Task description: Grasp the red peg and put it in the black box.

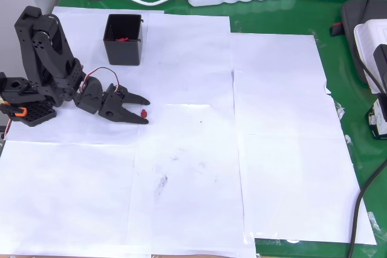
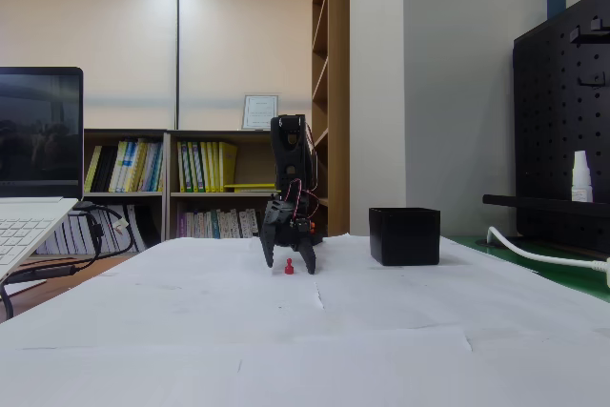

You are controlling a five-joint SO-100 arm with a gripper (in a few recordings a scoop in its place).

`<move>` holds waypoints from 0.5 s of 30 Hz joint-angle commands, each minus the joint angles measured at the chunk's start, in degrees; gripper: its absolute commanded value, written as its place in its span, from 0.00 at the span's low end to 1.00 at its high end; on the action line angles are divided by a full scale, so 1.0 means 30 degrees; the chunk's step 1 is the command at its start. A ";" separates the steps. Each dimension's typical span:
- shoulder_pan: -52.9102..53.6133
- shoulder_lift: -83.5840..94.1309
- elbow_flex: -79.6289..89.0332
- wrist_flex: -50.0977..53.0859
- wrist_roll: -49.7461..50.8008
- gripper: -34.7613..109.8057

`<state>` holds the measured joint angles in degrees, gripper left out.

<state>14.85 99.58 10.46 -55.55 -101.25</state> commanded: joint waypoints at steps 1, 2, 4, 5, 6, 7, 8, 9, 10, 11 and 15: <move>0.0088 0.0059 -0.0732 0.0410 0.0352 0.43; -0.0234 0.0059 -0.0732 0.0146 0.1494 0.43; -0.0469 -0.0176 -0.0791 0.0059 0.2783 0.43; -0.0439 -0.0176 -0.0791 0.0059 0.2900 0.43; -0.0469 -0.0176 -0.0791 0.0029 0.3281 0.43; -0.0469 -0.0205 -0.0791 0.0000 0.3574 0.43; -0.0469 -0.0205 -0.0791 0.0088 0.3281 0.43; -0.0498 -0.0205 -0.0791 0.0117 0.2900 0.43; -0.0498 -0.0146 -0.0791 0.0117 0.2783 0.43; -0.0498 -0.0117 -0.0791 0.0117 0.2783 0.43; -0.0762 -0.0117 -0.0791 0.0176 0.2959 0.43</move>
<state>12.83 98.70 10.11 -55.72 -91.41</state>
